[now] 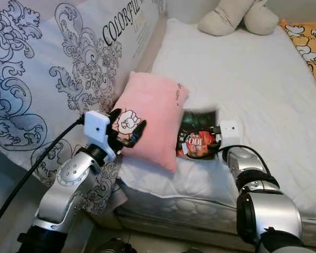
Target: Clean up the room
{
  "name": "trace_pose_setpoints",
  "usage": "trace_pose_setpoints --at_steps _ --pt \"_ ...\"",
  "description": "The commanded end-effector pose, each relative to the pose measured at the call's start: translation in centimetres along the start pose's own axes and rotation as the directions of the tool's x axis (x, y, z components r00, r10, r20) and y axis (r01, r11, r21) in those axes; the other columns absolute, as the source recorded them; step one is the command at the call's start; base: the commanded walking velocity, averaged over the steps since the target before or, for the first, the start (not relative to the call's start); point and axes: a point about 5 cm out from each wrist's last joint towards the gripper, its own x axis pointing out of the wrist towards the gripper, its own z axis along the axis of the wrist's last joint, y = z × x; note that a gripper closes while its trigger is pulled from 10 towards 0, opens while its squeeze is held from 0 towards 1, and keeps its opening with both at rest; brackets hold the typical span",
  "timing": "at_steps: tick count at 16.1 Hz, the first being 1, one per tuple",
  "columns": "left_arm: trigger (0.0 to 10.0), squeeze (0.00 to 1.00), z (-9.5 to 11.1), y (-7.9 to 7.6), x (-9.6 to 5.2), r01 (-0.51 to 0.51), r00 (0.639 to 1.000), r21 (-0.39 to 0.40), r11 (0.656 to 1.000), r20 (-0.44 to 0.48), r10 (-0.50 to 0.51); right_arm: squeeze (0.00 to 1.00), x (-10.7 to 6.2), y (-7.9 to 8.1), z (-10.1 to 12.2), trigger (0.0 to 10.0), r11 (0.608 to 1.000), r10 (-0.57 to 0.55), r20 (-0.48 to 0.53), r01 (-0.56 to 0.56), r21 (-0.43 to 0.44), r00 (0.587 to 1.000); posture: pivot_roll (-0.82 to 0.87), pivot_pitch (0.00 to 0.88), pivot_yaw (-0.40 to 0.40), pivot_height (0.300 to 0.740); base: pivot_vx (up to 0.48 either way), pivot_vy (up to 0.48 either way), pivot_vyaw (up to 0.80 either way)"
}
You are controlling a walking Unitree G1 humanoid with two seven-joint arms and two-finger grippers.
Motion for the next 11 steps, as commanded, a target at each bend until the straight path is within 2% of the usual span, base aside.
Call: trace_pose_setpoints --at_steps 1,3,6,7,9,11 --pt "10.0 0.0 0.8 -0.3 0.1 0.04 0.999 0.026 0.999 0.02 -0.041 1.0 0.1 0.3 -0.5 10.0 0.999 -0.001 -0.016 0.002 0.047 1.0 0.0 0.0 0.066 0.723 0.0 0.0 0.0" --pt "10.0 0.0 0.9 -0.2 0.0 0.058 0.998 0.038 0.998 0.008 -0.059 1.0 0.2 0.5 -1.0 10.0 0.992 -0.003 -0.023 0.006 0.13 1.0 0.0 0.0 0.066 0.723 0.0 0.0 0.0" --pt "10.0 0.0 0.7 -0.4 0.0 0.084 0.996 0.052 0.995 -0.003 -0.084 1.0 0.2 0.7 -1.0 10.0 0.994 0.006 -0.02 -0.004 0.11 1.0 0.0 0.0 0.066 0.723 0.0 0.0 0.0" --pt "10.0 0.0 0.8 -0.4 0.0 0.084 0.996 0.051 0.995 -0.003 -0.084 1.0 0.2 0.5 -0.6 10.0 0.997 -0.004 -0.002 0.004 0.077 1.0 0.0 0.0 0.066 0.723 0.0 0.0 0.0" --pt "10.0 0.0 0.7 -0.4 0.1 0.077 0.997 0.05 0.996 -0.006 -0.077 1.0 0.0 -0.1 0.8 10.0 0.985 -0.057 0.046 0.063 -0.159 0.997 0.0 0.0 0.065 0.723 0.0 0.0 0.0" --pt "10.0 0.0 0.6 -0.4 0.0 0.076 0.997 0.064 0.995 -0.014 -0.076 1.0 -0.1 -0.1 2.5 10.0 0.976 -0.047 0.108 0.068 -0.205 0.993 -0.01 0.0 0.059 0.723 0.0 0.0 0.0"
